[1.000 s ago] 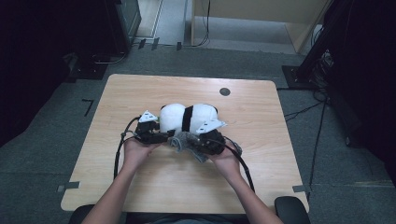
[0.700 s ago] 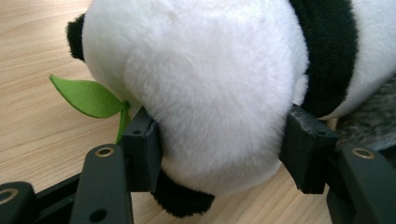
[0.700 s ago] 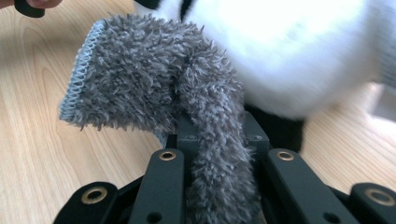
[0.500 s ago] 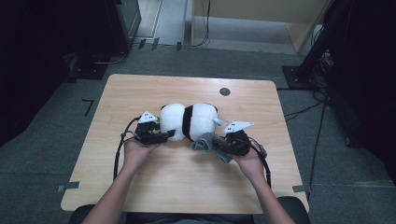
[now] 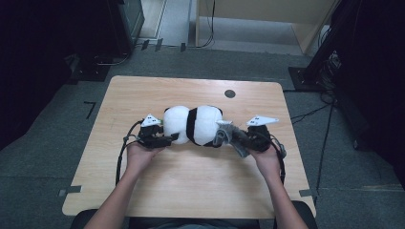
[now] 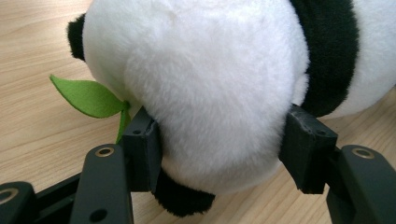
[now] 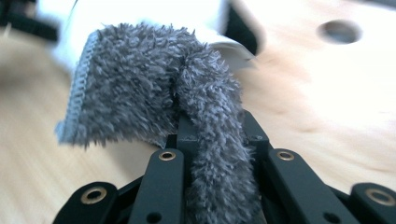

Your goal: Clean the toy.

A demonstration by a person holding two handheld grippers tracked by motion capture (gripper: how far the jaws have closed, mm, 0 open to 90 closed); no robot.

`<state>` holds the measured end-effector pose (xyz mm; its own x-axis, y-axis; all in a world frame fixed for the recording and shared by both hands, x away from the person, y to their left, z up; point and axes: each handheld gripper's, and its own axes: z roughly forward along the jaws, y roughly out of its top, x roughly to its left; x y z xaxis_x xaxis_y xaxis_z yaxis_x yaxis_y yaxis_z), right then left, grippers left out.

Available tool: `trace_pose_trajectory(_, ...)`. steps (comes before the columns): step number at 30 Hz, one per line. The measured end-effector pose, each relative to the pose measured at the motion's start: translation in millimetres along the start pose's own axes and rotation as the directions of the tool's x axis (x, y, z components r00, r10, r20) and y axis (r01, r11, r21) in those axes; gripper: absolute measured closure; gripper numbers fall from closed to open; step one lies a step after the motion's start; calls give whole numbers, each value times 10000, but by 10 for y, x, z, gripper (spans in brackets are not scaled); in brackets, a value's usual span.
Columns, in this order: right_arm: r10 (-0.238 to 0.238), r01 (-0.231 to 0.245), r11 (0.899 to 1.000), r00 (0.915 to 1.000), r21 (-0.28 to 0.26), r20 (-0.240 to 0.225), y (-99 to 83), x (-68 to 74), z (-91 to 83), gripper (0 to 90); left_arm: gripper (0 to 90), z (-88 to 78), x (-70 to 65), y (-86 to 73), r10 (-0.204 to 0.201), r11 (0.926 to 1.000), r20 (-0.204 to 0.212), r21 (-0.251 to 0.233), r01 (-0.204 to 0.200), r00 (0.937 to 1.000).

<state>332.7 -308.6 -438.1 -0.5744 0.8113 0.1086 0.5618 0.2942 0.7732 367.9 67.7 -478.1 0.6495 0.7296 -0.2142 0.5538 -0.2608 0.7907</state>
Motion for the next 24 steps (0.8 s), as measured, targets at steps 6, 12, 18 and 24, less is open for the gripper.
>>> trace_pose_trajectory(6, 511, -429, 9945, 9951, -957, 847, 297, -197, -129, 756, 381, -5, -11, 1, 26, 10000, -37, 25, -26, 10000)
trace_pose_trajectory(12, 584, -510, 9947, 9949, -896, 823, 487, -184, 115, 750, 380, -5, -9, -6, 28, 10000, -36, 24, -28, 10000)
trace_pose_trajectory(18, 349, -331, 9982, 9988, -494, 348, 534, -33, 383, 747, 382, -1, 2, -17, -37, 10000, -60, 84, 37, 10000)
trace_pose_trajectory(24, 924, -922, 9955, 9957, -215, 102, 465, -76, 448, 745, 384, 3, -8, -31, -55, 10000, -104, -5, 55, 9999)
